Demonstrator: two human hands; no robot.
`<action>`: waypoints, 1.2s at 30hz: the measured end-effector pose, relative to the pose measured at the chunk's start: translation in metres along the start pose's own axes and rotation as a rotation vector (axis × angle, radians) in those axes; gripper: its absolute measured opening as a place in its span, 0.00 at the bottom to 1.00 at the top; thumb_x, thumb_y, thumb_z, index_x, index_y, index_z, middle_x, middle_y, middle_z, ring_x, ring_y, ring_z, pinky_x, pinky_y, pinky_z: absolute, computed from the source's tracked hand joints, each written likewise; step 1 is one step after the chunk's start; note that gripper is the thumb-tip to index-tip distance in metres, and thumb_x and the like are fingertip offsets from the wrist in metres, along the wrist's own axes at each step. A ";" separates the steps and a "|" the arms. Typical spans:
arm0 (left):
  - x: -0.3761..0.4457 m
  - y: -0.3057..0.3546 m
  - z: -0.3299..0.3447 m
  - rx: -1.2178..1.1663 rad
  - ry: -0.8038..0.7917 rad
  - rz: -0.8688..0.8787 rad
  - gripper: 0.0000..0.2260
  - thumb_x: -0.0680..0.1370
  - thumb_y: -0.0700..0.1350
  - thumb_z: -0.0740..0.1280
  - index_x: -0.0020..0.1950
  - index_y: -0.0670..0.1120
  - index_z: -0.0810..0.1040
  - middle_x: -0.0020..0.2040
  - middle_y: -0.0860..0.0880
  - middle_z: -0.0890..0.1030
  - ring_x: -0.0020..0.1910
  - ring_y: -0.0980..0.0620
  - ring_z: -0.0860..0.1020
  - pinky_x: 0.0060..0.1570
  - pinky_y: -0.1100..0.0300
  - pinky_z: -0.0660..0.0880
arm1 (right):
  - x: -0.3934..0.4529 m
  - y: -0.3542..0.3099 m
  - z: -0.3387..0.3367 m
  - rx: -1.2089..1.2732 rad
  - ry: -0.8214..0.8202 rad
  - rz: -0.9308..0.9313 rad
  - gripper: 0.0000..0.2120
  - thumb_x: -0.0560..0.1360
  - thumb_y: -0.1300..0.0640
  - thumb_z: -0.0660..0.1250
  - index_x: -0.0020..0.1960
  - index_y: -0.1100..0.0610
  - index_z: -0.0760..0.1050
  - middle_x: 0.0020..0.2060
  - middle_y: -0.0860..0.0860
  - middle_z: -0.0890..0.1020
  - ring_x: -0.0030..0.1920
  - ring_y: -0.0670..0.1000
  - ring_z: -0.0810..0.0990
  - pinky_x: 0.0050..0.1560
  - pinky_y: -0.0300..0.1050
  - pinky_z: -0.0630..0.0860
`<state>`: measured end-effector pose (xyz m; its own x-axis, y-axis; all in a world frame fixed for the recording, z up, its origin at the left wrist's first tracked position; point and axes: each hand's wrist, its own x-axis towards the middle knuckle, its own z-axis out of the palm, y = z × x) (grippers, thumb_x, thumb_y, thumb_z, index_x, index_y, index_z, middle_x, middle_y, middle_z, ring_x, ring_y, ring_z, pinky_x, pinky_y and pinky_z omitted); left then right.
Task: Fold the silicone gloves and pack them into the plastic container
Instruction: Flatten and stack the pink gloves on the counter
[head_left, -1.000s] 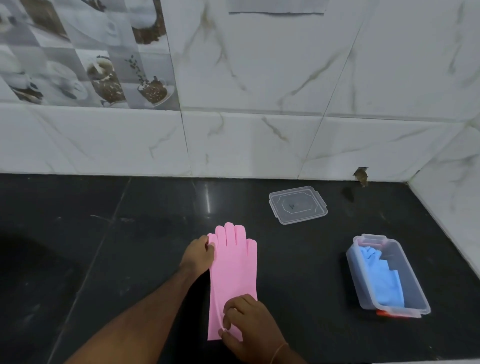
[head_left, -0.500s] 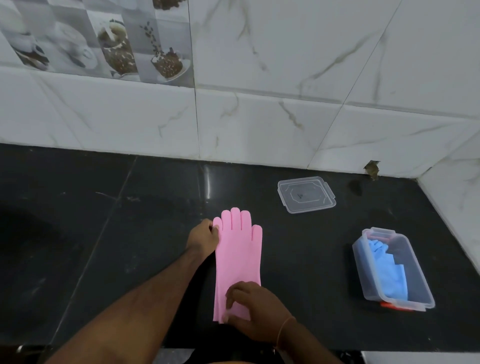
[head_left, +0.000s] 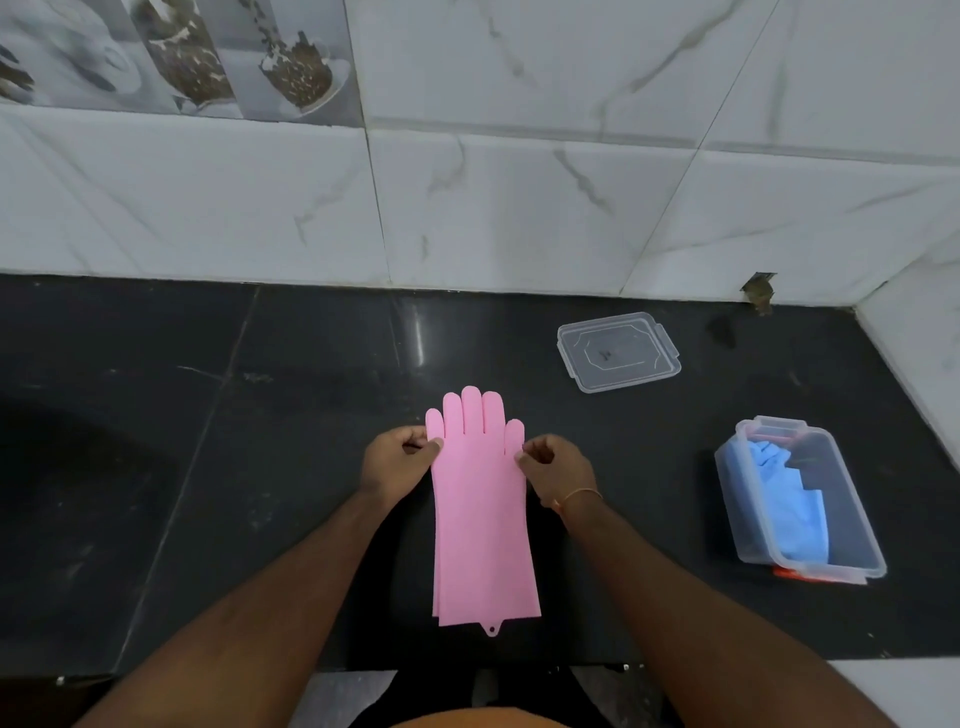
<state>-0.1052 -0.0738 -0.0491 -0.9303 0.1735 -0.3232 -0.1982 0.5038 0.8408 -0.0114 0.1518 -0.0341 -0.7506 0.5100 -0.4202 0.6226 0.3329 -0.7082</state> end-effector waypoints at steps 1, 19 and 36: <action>0.001 -0.001 -0.001 0.011 0.000 0.002 0.04 0.81 0.44 0.76 0.54 0.49 0.89 0.45 0.53 0.88 0.42 0.56 0.83 0.49 0.63 0.78 | 0.001 -0.002 0.002 0.006 0.021 -0.028 0.04 0.77 0.51 0.74 0.45 0.45 0.79 0.42 0.40 0.84 0.44 0.46 0.83 0.45 0.37 0.78; 0.001 0.015 -0.002 0.186 0.021 -0.078 0.13 0.78 0.59 0.77 0.46 0.50 0.84 0.41 0.54 0.88 0.40 0.54 0.85 0.48 0.57 0.82 | -0.012 0.003 0.004 0.039 -0.085 0.133 0.09 0.76 0.46 0.75 0.47 0.48 0.76 0.44 0.47 0.84 0.43 0.50 0.85 0.45 0.54 0.87; -0.032 -0.010 -0.019 0.079 -0.314 -0.254 0.07 0.79 0.44 0.78 0.51 0.42 0.84 0.48 0.45 0.90 0.44 0.50 0.90 0.44 0.59 0.87 | -0.070 0.043 0.008 -0.230 -0.169 0.037 0.12 0.77 0.43 0.73 0.41 0.49 0.82 0.39 0.44 0.85 0.43 0.43 0.83 0.52 0.46 0.83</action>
<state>-0.0792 -0.1001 -0.0390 -0.7131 0.2785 -0.6434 -0.3742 0.6248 0.6852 0.0667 0.1242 -0.0398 -0.7409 0.3922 -0.5452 0.6694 0.4978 -0.5515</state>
